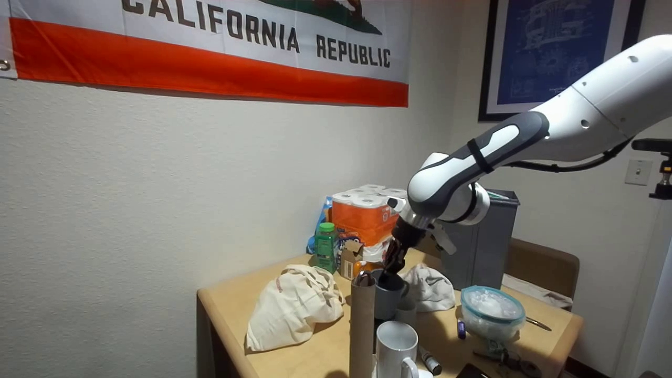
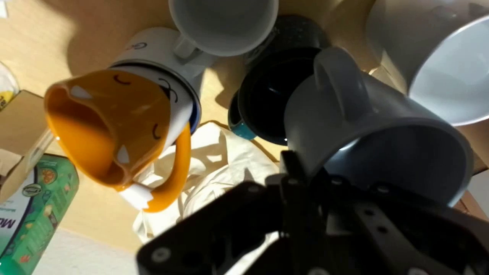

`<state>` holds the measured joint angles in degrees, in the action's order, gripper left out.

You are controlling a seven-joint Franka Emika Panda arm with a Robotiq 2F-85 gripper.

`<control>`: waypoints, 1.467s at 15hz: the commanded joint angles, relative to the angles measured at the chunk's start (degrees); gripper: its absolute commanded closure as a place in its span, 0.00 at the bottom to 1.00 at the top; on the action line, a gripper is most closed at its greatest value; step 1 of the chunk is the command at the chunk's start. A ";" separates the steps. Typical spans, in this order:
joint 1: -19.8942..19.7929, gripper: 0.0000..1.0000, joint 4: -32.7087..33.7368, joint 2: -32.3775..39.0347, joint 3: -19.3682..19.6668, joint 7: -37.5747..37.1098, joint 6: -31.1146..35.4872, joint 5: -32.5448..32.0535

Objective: Put the grey mug in the blue mug

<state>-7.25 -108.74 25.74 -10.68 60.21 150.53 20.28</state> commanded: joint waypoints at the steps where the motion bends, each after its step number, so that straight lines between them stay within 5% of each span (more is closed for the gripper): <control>1: -0.26 0.98 1.76 1.67 -1.27 -1.62 4.36 -0.23; 10: 0.08 0.98 2.42 4.82 -1.35 -4.32 10.56 -5.27; 22: -0.55 0.98 3.81 6.56 -1.35 -10.89 8.10 -9.85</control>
<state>-7.02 -106.34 31.40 -11.45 52.02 159.87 11.98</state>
